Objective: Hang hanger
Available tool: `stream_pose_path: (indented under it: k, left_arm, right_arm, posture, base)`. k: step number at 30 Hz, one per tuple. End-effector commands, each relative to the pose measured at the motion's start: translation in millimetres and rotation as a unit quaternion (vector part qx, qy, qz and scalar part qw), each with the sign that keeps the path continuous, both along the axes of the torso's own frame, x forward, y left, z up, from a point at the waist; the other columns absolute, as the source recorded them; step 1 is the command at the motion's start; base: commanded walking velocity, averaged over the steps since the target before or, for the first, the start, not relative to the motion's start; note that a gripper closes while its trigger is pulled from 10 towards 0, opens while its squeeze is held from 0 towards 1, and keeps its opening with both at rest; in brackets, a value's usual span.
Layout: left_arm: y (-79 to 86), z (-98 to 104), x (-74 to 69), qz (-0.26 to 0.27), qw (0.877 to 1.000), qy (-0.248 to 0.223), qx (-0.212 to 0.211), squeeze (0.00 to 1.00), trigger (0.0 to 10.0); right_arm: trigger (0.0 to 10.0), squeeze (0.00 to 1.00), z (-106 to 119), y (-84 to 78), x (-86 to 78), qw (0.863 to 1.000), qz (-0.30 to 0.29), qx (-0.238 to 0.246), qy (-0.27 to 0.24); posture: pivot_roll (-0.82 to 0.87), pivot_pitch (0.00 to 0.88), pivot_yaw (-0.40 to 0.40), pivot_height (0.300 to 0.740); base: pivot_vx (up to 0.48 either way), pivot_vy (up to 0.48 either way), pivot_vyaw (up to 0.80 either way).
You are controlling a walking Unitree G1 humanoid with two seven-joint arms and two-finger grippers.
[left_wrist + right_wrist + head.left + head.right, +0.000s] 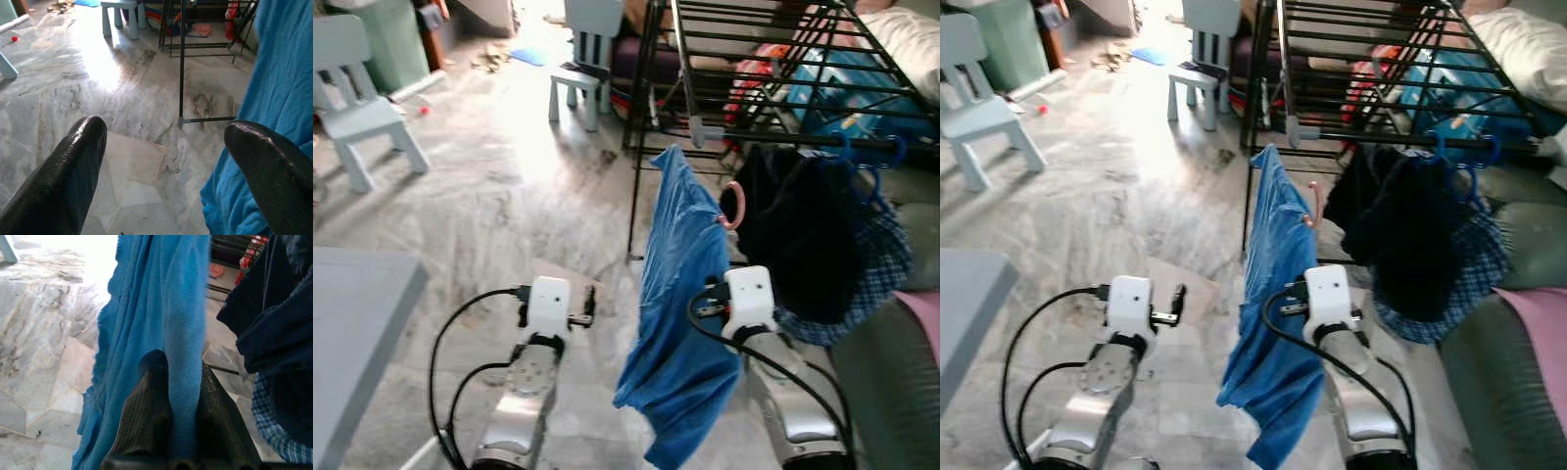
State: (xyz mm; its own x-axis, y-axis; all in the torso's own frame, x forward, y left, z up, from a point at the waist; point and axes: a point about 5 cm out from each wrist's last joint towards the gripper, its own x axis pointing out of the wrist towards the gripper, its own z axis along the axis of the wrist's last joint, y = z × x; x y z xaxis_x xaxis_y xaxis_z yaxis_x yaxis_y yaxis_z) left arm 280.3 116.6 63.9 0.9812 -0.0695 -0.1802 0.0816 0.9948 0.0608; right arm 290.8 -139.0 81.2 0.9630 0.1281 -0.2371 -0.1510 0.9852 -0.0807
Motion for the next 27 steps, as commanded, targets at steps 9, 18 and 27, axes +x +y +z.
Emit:
stream_pose_path:
  k: [9, 18, 27]
  left_arm:
    - [-3.6, 1.7, -5.7, -0.001, 1.000, -0.008, -0.013, 0.00, 10.0]
    - [-10.2, 4.5, -8.3, -0.028, 0.999, -0.004, -0.035, 0.00, 10.0]
    - [-11.5, 6.4, -11.3, -0.055, 0.998, -0.008, -0.042, 0.00, 10.0]
  right_arm:
    - [10.0, 0.00, 9.4, -0.8, 2.5, 1.000, -0.003, 0.003, -0.013]
    - [10.0, 0.00, 8.9, 0.5, 0.9, 1.000, 0.000, 0.001, -0.007]
    - [10.0, 0.00, 8.0, 2.1, -0.5, 1.000, 0.013, -0.016, -0.009]
  posture:
    - [0.06, 0.152, -0.104, 0.740]
    - [0.05, 0.164, -0.104, 0.740]
    - [0.05, 0.169, -0.104, 0.740]
  base:
    - [0.000, 0.000, 0.00]
    - [0.000, 0.000, -0.10]
    - [0.000, 0.000, -0.43]
